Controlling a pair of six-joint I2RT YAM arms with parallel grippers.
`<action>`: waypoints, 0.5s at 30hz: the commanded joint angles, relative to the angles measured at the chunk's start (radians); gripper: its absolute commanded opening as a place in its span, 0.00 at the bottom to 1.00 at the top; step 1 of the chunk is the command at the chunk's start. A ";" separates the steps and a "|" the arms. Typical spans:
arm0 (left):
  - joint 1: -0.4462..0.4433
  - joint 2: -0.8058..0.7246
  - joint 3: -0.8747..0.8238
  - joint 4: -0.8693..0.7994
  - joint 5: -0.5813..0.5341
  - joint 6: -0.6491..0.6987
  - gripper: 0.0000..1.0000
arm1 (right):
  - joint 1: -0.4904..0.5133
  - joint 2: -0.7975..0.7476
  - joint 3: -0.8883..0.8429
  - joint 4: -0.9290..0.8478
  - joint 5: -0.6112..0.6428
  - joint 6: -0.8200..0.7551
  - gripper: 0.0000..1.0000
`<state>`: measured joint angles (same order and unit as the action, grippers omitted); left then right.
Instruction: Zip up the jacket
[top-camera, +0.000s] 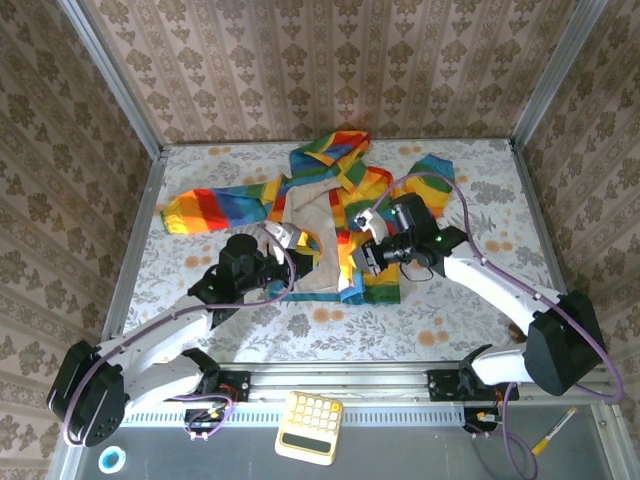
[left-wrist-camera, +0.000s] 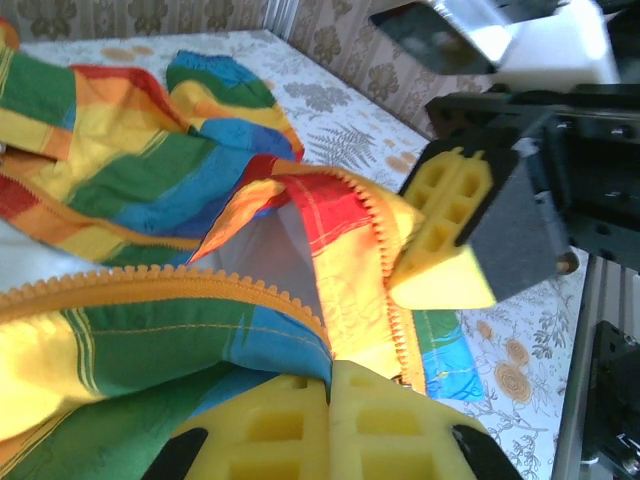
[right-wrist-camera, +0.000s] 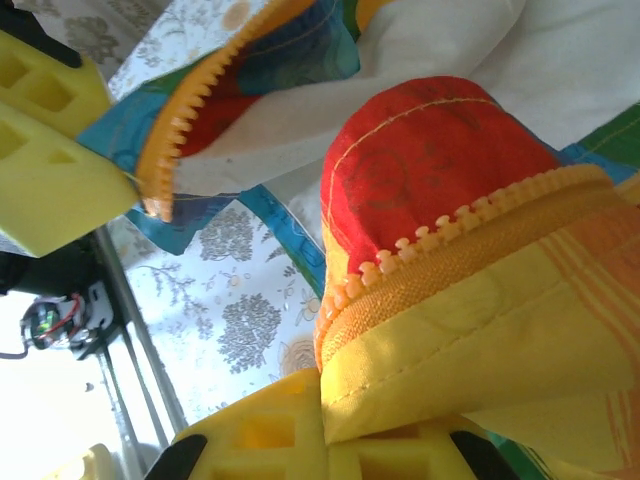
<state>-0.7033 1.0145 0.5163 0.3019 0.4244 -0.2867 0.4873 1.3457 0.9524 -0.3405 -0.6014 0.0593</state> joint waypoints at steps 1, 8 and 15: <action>0.005 -0.028 0.015 0.098 0.055 0.035 0.00 | -0.041 0.019 0.059 0.032 -0.190 -0.064 0.00; -0.036 -0.003 -0.012 0.201 0.082 0.022 0.00 | -0.070 0.023 0.100 0.008 -0.273 -0.133 0.00; -0.097 0.088 -0.030 0.321 0.100 0.017 0.00 | -0.070 0.017 0.070 0.066 -0.300 -0.118 0.00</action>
<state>-0.7937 1.0821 0.5049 0.5194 0.4915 -0.2821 0.4213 1.3674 1.0260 -0.3202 -0.8520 -0.0418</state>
